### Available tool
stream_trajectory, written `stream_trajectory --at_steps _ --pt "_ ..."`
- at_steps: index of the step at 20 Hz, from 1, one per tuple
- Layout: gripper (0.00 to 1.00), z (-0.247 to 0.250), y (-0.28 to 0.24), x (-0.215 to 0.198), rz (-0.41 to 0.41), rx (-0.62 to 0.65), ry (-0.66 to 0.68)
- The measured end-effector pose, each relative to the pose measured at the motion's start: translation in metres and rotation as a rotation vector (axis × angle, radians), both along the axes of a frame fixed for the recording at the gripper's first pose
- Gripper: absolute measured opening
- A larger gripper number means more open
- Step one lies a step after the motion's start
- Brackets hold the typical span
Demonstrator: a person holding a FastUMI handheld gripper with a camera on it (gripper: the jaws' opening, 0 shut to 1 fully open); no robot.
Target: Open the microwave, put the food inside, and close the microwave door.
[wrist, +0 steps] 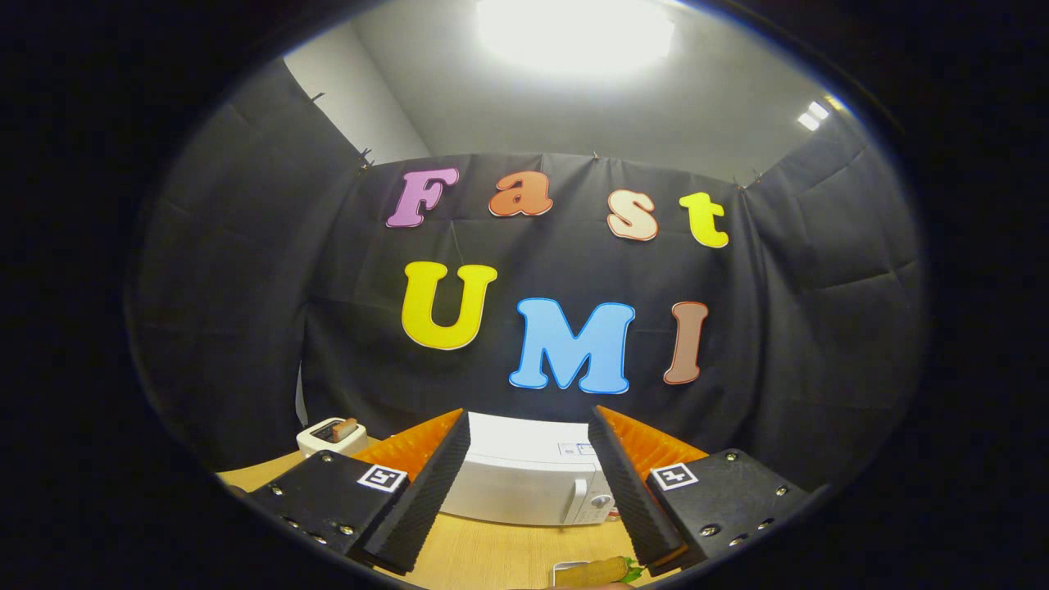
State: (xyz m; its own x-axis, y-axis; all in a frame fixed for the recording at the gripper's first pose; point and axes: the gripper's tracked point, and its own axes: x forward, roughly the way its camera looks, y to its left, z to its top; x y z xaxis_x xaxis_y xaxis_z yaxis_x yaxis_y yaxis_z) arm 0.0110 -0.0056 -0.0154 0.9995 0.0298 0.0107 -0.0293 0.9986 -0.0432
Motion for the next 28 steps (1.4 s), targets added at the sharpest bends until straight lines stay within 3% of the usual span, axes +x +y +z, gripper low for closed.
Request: stream_trajectory --at_steps 15,28 --pt "0.93 -0.098 -0.018 0.058 0.036 0.059 0.074" --pt "0.93 -0.231 -0.073 0.151 -0.101 0.055 0.160"
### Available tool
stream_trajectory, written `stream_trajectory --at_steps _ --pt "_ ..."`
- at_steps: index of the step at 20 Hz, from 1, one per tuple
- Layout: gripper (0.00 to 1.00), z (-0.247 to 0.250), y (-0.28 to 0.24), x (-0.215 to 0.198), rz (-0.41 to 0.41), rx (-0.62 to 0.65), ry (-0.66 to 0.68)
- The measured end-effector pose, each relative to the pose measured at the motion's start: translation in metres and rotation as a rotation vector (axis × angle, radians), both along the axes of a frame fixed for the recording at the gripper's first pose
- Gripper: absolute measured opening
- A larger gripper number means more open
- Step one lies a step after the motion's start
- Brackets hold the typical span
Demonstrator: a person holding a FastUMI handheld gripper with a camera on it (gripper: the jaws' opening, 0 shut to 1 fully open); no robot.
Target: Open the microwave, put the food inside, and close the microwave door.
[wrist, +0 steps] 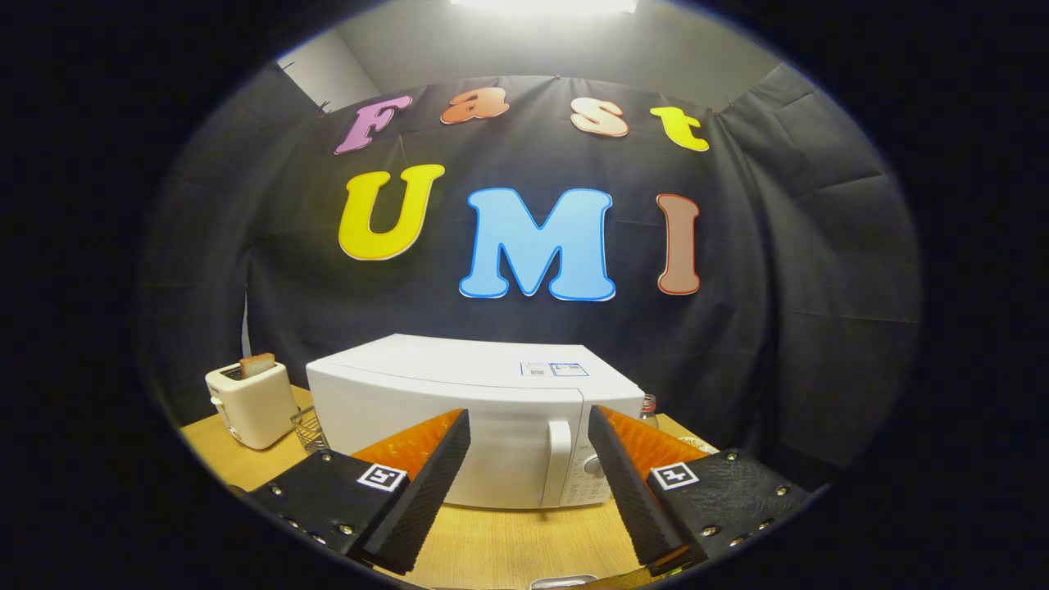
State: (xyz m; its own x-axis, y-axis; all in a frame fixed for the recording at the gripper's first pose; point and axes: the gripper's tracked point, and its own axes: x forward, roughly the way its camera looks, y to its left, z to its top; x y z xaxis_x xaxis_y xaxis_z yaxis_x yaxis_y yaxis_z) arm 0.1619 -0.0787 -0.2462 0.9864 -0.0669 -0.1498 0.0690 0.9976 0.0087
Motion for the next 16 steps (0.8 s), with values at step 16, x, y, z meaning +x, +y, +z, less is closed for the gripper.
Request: stream_trajectory --at_steps 16 --pt "0.88 -0.101 -0.033 0.076 -0.035 0.035 0.069"
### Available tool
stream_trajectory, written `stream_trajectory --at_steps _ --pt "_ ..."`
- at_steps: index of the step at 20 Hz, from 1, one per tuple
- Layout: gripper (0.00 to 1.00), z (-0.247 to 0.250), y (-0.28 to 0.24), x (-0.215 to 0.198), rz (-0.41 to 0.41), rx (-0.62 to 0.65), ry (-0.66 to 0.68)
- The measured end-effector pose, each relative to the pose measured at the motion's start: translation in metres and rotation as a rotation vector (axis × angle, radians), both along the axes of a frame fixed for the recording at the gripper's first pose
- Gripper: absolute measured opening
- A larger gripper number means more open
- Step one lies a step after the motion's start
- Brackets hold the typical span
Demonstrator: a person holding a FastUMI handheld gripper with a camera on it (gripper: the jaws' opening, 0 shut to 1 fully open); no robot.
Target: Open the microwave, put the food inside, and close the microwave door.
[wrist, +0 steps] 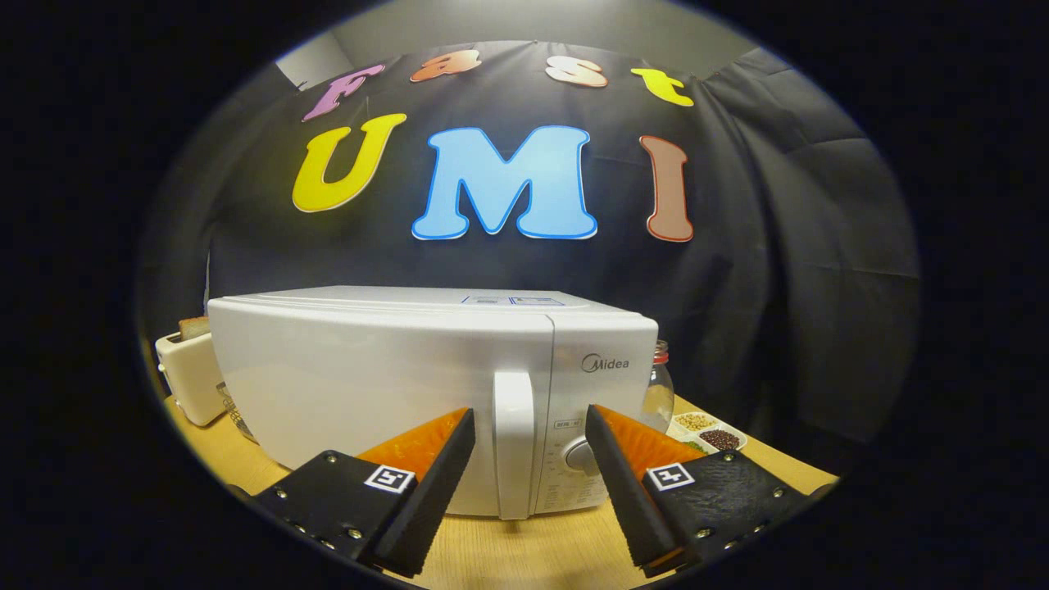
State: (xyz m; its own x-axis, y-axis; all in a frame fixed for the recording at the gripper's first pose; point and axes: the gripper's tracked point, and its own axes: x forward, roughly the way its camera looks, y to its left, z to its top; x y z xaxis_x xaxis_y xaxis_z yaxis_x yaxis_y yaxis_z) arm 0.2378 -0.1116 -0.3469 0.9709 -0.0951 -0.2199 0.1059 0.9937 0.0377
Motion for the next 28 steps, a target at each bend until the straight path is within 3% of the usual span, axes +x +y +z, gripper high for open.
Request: stream_trajectory --at_steps 3,4,5,8,12,13,15,16,21,24,28 --pt "0.71 -0.005 -0.003 0.006 0.003 -0.006 -0.011" --pt "0.71 -0.003 0.000 0.007 0.017 -0.006 -0.026" --pt "0.57 -0.003 0.005 0.006 0.033 -0.003 -0.030" --pt "0.33 -0.003 0.009 0.005 0.051 0.021 -0.028" --pt "0.29 -0.005 0.010 0.006 0.053 0.060 0.005" --pt "0.21 -0.004 0.010 0.004 0.054 0.061 0.013" --pt "0.21 -0.006 0.010 0.004 0.055 0.072 0.022" --pt "0.14 -0.005 0.010 0.004 0.057 0.084 0.025" --pt "0.14 -0.004 0.012 -0.006 0.060 0.098 0.039" --pt "0.10 0.000 0.017 -0.027 0.079 0.041 0.018" --pt "0.10 0.005 0.027 -0.068 0.099 0.059 0.039"
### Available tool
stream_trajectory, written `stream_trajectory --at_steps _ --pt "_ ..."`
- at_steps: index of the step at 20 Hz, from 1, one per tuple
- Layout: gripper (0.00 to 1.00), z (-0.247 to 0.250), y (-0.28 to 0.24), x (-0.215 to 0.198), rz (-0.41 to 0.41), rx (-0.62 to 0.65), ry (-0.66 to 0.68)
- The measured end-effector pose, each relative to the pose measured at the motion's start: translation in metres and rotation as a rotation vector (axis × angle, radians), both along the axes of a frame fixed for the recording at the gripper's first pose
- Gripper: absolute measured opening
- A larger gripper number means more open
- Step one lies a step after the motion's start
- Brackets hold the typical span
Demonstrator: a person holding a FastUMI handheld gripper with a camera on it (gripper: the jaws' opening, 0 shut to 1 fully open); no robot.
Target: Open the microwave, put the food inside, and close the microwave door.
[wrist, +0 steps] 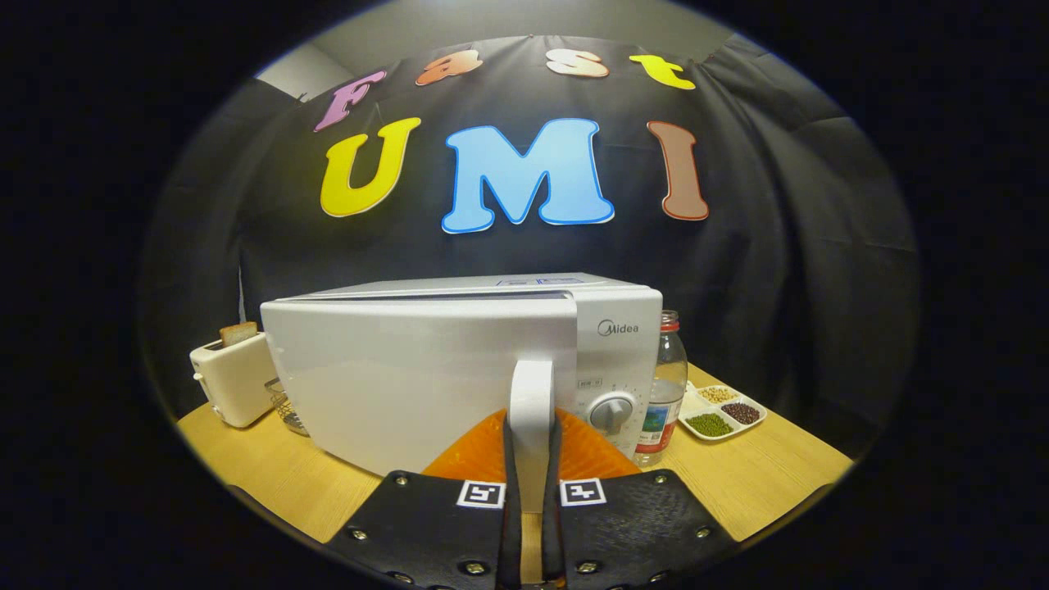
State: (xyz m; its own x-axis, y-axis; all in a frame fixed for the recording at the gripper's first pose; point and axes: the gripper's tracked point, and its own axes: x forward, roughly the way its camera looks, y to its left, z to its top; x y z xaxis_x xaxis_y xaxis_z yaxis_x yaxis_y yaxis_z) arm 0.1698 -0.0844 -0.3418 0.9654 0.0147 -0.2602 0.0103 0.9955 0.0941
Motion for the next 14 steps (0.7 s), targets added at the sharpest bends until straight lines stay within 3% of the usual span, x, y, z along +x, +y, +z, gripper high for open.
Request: stream_trajectory --at_steps 8,14 --pt "0.10 0.013 0.046 -0.076 0.105 0.024 -0.025" --pt "0.10 0.021 0.082 -0.114 0.116 0.016 -0.034"
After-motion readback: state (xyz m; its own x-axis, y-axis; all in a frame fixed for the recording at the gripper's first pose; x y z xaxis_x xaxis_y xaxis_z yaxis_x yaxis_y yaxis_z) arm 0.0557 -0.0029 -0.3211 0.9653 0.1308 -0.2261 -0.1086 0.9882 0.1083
